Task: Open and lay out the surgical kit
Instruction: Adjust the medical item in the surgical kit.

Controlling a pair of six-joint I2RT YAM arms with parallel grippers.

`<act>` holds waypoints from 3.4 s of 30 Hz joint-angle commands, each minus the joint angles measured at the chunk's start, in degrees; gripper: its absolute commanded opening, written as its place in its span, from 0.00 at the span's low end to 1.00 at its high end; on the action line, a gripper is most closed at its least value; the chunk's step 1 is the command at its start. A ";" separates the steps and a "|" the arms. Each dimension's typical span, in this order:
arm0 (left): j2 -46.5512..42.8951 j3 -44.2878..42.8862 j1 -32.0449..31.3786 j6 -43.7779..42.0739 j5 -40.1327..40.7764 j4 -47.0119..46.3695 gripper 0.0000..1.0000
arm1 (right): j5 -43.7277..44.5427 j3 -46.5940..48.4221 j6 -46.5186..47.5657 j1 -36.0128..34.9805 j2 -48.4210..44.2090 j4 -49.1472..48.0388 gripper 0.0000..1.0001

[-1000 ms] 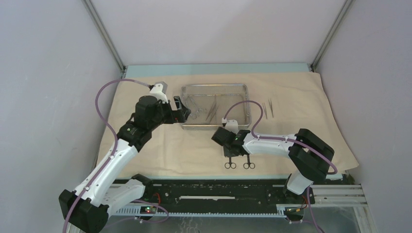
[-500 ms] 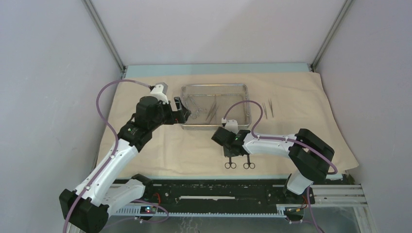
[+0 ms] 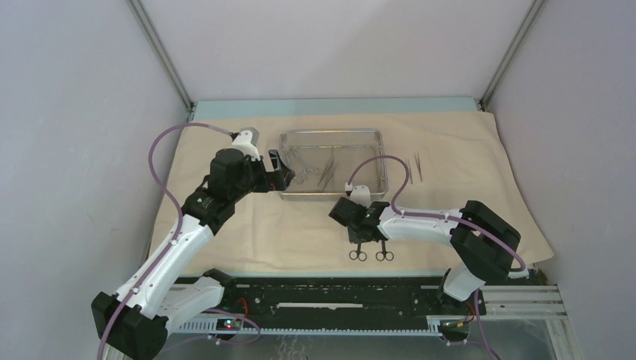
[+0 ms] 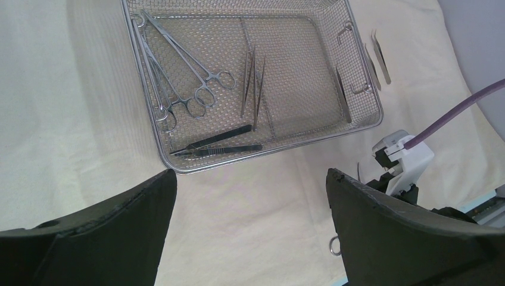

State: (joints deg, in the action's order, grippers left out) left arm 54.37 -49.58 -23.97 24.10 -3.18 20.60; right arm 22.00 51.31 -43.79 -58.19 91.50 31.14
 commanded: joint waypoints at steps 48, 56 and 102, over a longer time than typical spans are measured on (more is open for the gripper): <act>0.21 0.89 0.19 0.55 -0.41 -2.06 1.00 | 0.06 -2.69 0.23 1.14 -2.27 0.66 0.21; 0.30 0.89 0.24 0.55 -0.50 -2.11 1.00 | 0.59 -3.25 -1.74 1.41 -2.71 2.08 0.20; 1.58 0.61 0.21 1.61 -1.78 -2.15 1.00 | 0.46 -3.60 -1.45 4.18 -13.43 3.07 0.41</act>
State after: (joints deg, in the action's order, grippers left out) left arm 55.44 -49.58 -23.97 24.62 -3.77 20.23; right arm 20.91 46.30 -46.52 -55.29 82.24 33.23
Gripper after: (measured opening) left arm 0.996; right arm 0.399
